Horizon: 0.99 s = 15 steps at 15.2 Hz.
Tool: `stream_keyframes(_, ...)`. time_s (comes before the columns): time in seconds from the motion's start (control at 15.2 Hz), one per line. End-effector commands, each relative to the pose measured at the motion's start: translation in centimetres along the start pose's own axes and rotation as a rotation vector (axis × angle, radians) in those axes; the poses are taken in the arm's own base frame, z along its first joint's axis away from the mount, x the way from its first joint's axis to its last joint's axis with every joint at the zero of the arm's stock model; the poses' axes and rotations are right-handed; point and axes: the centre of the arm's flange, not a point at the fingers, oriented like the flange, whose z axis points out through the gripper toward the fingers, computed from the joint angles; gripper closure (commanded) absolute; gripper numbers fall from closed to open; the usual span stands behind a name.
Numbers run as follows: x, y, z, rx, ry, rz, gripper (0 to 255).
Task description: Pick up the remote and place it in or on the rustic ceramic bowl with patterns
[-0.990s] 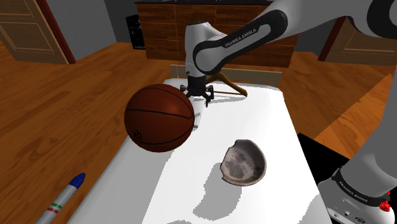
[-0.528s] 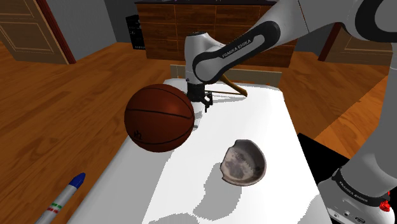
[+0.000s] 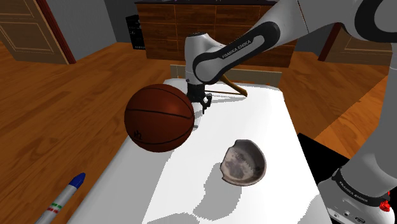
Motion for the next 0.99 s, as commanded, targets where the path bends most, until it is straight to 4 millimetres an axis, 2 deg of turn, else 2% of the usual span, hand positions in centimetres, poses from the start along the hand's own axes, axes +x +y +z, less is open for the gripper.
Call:
stream_keyframes(0.0,0.0,0.0,0.0,0.000,0.000,0.000,255)
stream_keyframes(0.46,0.0,0.0,0.0,0.000,0.000,0.000,255)
stream_keyframes(0.92,0.0,-0.1,-3.7,0.000,0.000,0.000,255)
